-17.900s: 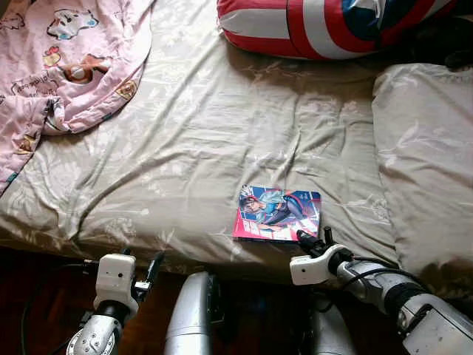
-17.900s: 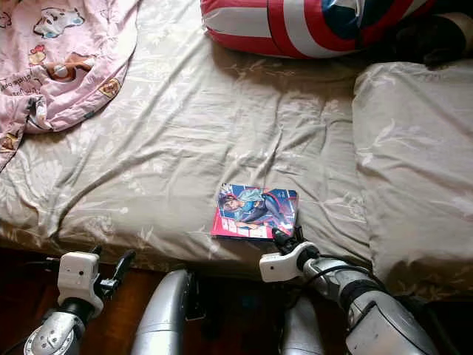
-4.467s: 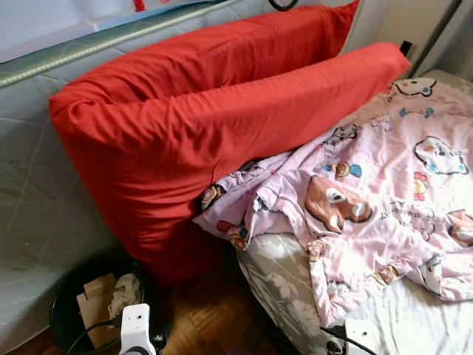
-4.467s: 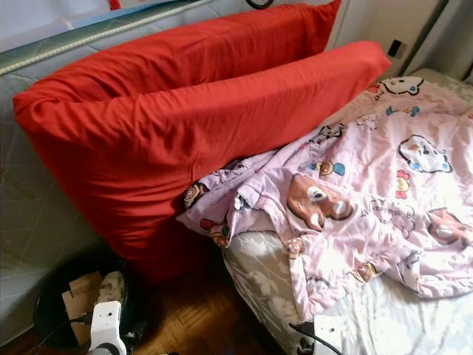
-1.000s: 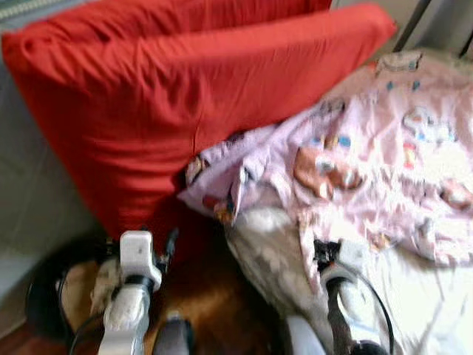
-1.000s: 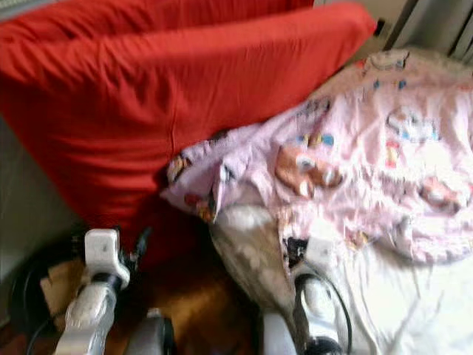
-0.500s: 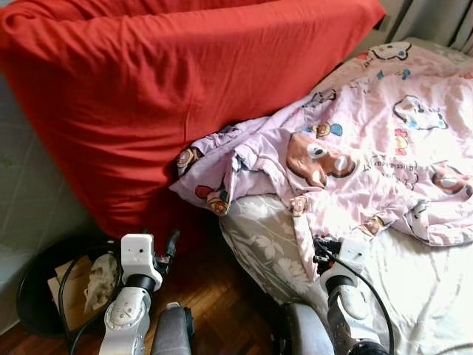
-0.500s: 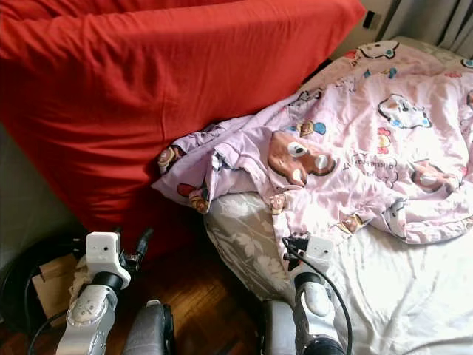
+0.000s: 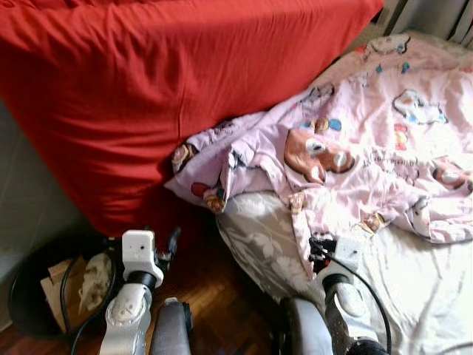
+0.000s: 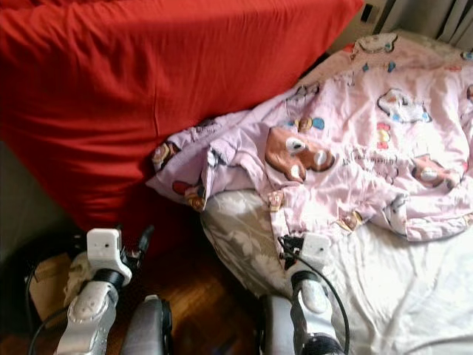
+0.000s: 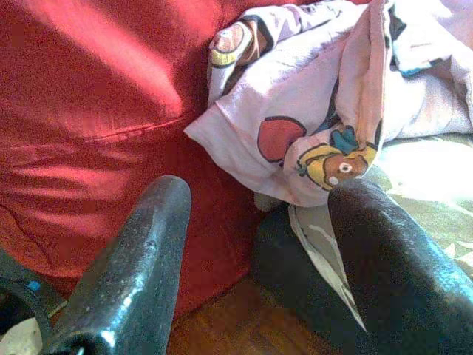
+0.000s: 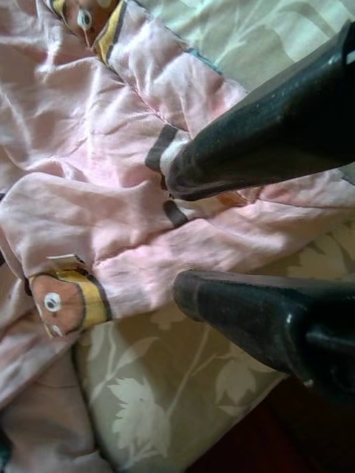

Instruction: Clean up the room

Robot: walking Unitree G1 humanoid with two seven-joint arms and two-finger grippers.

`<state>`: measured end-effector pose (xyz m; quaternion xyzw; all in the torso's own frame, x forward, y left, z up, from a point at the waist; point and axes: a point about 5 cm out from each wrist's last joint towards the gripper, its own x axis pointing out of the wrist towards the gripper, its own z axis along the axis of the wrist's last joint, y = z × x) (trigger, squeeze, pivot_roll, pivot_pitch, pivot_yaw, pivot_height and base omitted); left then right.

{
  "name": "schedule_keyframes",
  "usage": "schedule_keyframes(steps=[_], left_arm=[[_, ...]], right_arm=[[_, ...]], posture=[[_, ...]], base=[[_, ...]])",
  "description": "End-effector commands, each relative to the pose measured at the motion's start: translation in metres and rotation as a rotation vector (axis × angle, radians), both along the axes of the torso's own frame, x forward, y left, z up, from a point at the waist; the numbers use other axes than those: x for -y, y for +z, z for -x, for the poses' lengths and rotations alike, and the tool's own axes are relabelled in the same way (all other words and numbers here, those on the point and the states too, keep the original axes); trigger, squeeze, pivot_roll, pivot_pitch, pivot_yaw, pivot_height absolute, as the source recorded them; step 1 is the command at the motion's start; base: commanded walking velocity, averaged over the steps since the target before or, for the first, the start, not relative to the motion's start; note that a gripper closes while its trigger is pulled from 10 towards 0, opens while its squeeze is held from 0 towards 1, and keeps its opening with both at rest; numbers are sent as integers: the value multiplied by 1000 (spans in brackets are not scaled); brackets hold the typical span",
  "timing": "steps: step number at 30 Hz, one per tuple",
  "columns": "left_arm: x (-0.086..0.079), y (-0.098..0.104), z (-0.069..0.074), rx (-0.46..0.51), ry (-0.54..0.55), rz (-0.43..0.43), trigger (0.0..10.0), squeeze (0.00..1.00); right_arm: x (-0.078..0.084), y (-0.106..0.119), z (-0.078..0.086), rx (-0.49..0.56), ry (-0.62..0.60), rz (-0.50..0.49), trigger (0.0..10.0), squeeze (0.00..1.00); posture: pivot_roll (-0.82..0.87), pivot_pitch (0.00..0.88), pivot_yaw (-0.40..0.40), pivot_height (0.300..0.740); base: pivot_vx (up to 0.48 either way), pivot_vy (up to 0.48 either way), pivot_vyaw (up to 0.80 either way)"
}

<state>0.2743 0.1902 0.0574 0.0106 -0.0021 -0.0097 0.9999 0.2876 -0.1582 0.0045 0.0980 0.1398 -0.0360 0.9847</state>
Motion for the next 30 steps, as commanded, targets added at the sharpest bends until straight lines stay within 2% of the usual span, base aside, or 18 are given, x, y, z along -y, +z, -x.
schedule_keyframes(steps=[1, 13, 17, 20, 29, 30], left_arm=[[2, -7, 3, -31, -9, 1, 10000, 0], [4, -8, 4, -39, -20, 4, 10000, 0], [4, -7, 4, -40, -21, 5, 10000, 0], [4, -7, 4, -39, -20, 4, 10000, 0], [4, -6, 3, -37, -27, 3, 10000, 0], [4, -6, 3, -37, -27, 3, 10000, 0]], right_arm=[[0, -5, 5, -26, 9, 0, 10000, 0], [-10, -8, 6, -48, 106, 10, 10000, 0], [-10, -9, 4, -68, 117, 21, 10000, 0], [-9, -8, 2, -69, 123, 31, 10000, 0], [-12, -4, -1, -57, 140, 27, 10000, 0], [-13, -4, -2, -57, 143, 26, 10000, 855]], posture=[[88, 209, -7, 596], [91, 221, -4, 596], [93, 223, -4, 596], [94, 224, -4, 576], [98, 232, 1, 576], [98, 233, 2, 576]], base=[[0, 0, 0], [0, 0, 0], [0, 0, 0], [0, 0, 0], [0, 0, 0], [0, 0, 0]])
